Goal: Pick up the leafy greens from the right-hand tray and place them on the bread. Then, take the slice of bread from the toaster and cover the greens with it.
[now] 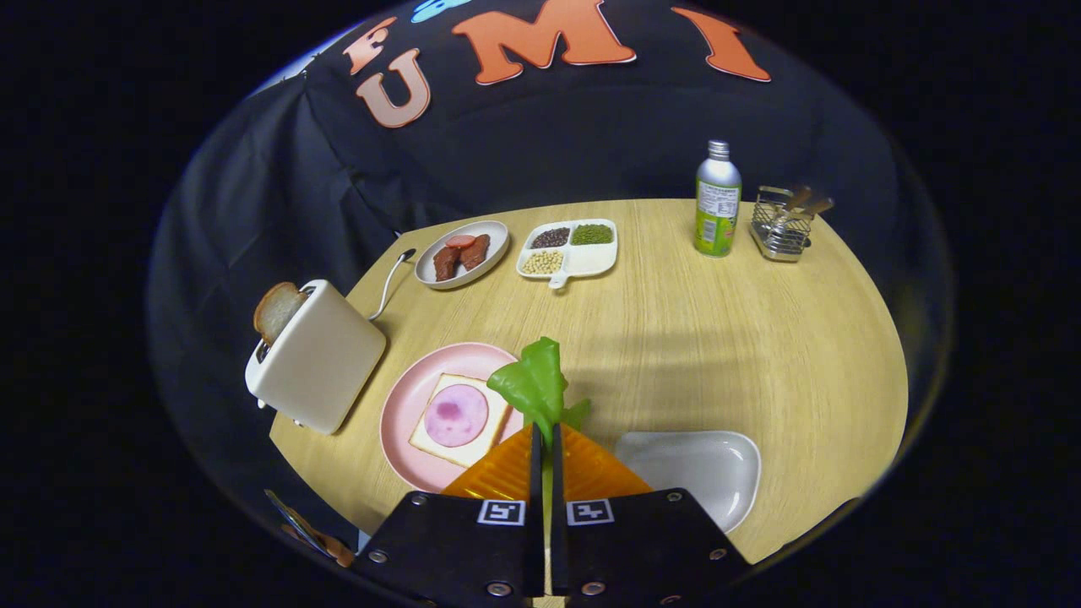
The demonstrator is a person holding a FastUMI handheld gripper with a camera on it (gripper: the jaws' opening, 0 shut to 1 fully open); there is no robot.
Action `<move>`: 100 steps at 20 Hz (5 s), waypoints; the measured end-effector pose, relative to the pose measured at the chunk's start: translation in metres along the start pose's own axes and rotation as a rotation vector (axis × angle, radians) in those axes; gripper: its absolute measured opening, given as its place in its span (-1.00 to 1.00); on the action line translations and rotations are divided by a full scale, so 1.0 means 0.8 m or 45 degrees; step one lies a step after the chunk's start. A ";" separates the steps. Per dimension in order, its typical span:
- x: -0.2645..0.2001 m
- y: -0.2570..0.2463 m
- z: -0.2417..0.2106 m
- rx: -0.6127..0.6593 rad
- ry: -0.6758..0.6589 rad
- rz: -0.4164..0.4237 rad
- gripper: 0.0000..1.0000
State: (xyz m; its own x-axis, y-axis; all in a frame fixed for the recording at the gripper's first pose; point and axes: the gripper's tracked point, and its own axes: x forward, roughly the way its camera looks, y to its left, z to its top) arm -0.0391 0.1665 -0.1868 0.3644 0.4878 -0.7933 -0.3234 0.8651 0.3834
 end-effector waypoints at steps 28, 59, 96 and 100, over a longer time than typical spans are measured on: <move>0.107 0.123 -0.027 -0.199 0.207 0.009 -0.56; 0.055 0.424 0.115 -0.178 0.310 0.321 0.80; -0.018 0.371 0.139 0.015 0.109 0.465 -0.75; -0.022 0.340 0.130 0.057 0.101 0.460 -0.75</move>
State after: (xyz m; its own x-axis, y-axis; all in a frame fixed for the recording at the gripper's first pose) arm -0.0427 0.4055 -0.0190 0.1639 0.7537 -0.6365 -0.3798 0.6437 0.6644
